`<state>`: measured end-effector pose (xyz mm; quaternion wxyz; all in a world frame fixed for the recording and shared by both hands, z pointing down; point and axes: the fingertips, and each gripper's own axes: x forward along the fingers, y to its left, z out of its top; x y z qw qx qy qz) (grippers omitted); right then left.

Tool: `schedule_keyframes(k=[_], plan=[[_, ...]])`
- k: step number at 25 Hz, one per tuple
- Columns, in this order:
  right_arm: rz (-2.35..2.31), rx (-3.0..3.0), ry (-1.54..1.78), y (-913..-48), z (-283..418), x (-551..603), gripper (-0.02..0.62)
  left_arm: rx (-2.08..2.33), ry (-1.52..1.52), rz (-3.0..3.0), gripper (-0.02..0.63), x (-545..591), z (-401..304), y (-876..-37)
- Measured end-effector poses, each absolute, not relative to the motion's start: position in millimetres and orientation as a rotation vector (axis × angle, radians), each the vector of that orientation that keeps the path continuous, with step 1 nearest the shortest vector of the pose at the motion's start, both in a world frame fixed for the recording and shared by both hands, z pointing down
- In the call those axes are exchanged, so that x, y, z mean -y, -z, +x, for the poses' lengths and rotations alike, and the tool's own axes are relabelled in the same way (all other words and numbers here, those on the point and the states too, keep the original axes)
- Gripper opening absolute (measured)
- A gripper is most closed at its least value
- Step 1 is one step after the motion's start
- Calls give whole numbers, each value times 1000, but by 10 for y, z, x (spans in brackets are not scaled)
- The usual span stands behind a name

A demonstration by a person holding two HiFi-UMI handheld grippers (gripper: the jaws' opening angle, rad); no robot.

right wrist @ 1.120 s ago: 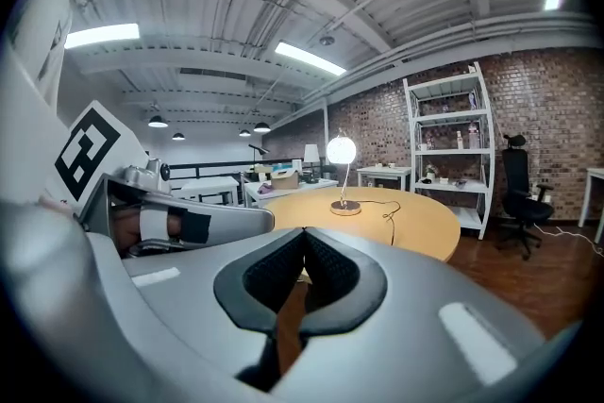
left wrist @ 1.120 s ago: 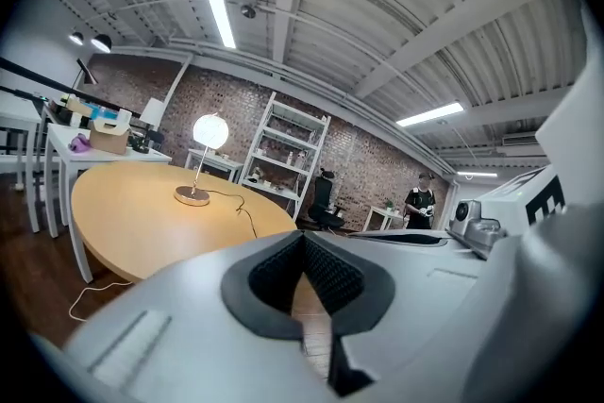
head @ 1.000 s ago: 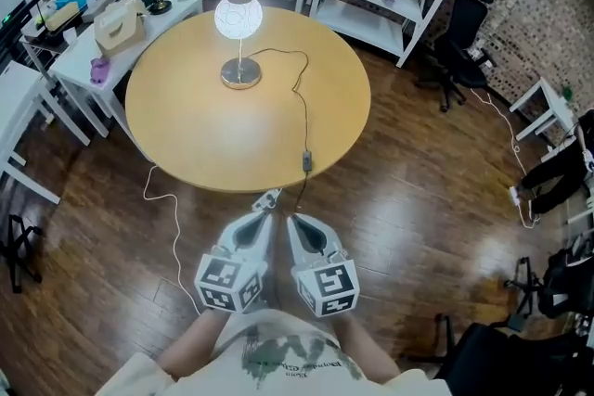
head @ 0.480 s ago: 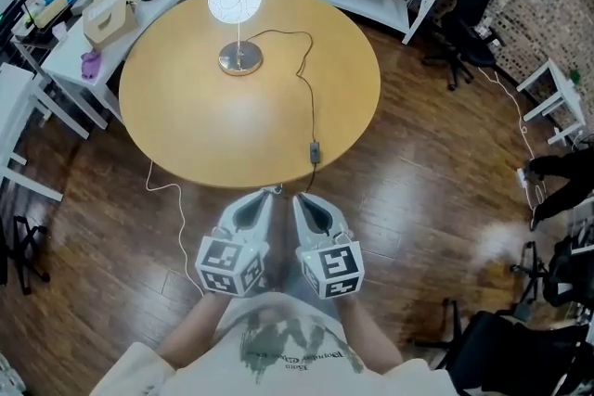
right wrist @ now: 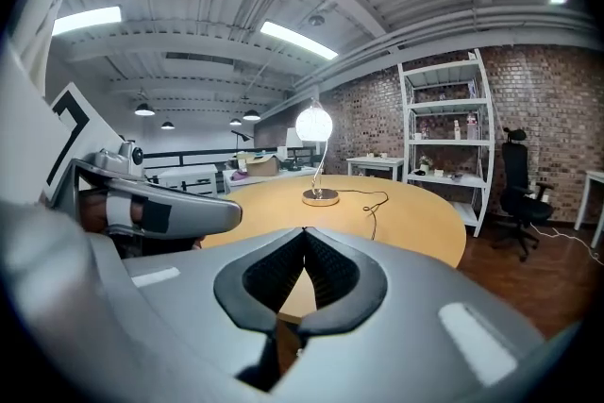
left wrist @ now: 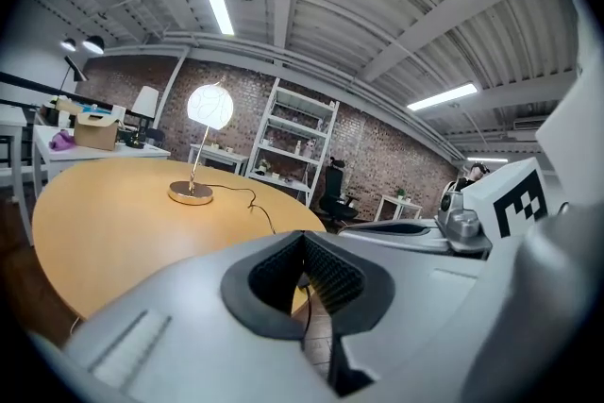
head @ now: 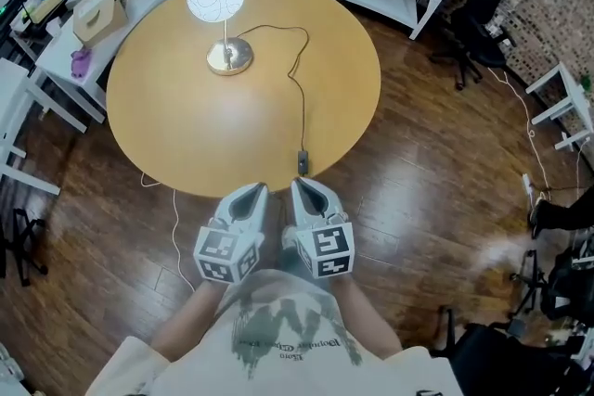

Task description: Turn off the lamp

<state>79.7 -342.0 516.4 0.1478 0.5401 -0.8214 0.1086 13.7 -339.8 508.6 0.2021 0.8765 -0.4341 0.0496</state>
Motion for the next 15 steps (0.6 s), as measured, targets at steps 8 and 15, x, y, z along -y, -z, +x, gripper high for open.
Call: schedule_keyframes(k=[8, 15], plan=[[1497, 2287, -380, -5620, 971, 3802, 0, 1248, -176, 2371, -2, 3634, 177, -5284], [1439, 2176, -340, -6042, 1120, 4045, 0, 1267, -212, 2347, -2, 3716, 191, -5393]])
